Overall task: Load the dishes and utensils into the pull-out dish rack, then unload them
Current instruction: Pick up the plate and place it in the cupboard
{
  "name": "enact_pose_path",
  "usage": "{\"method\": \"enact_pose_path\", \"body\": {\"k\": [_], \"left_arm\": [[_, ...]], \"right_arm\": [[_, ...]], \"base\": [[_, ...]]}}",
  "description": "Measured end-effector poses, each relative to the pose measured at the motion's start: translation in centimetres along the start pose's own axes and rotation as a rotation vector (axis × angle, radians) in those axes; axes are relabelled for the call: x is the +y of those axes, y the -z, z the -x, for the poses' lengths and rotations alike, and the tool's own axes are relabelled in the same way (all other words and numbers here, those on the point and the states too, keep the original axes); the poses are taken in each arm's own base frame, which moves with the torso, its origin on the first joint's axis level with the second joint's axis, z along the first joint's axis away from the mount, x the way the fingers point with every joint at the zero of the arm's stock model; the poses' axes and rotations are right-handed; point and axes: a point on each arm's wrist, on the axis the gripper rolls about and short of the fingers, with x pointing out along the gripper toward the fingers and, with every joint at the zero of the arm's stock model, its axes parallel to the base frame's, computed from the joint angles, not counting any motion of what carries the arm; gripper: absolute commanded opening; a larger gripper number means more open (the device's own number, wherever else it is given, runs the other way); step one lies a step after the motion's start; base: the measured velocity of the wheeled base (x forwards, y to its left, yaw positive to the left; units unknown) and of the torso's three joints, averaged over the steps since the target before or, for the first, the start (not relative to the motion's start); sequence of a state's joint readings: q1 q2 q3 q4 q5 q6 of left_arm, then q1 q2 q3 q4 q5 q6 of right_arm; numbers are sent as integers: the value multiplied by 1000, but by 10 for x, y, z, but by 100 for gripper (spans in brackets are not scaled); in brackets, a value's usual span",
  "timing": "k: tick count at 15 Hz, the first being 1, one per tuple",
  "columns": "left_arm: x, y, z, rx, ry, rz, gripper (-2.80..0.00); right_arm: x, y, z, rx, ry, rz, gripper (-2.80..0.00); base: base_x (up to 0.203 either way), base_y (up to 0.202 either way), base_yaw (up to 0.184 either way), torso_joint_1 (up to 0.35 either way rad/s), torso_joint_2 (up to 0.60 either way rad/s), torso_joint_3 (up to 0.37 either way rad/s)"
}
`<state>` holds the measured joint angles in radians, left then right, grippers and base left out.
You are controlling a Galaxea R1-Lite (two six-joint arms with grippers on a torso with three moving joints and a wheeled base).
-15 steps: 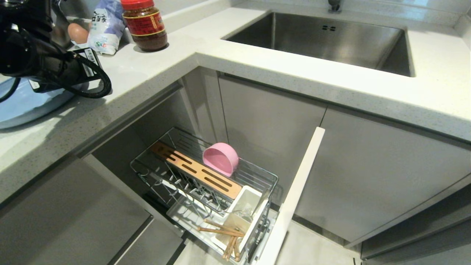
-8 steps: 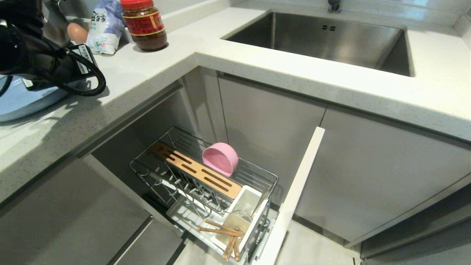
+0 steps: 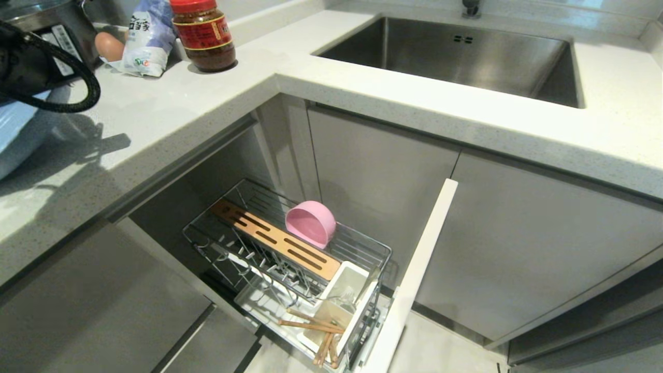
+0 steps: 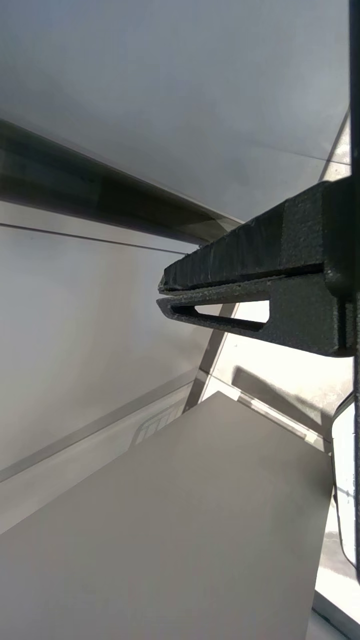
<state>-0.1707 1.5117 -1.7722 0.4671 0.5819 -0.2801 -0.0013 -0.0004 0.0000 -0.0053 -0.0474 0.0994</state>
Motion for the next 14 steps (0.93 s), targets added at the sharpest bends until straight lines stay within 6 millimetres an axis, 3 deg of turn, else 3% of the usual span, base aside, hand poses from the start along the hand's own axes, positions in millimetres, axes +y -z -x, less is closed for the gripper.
{"method": "enact_pose_path", "body": {"k": [3,6,11,14], "left_arm": [[7,-22,25,-138,53,120,-280],[1,-38,56,-244,138,235,-280],[-13,-58,113,-318,371,426,-280],[-23,-59,139,-285,534,521,-280]], "right_arm": [[0,0,0,0,0,0,-280],[0,0,0,0,0,0,-280],[0,0,0,0,0,0,-280],[0,0,0,0,0,0,-280]], "base": [[0,0,0,0,0,0],[0,0,0,0,0,0],[0,0,0,0,0,0],[0,0,0,0,0,0]]}}
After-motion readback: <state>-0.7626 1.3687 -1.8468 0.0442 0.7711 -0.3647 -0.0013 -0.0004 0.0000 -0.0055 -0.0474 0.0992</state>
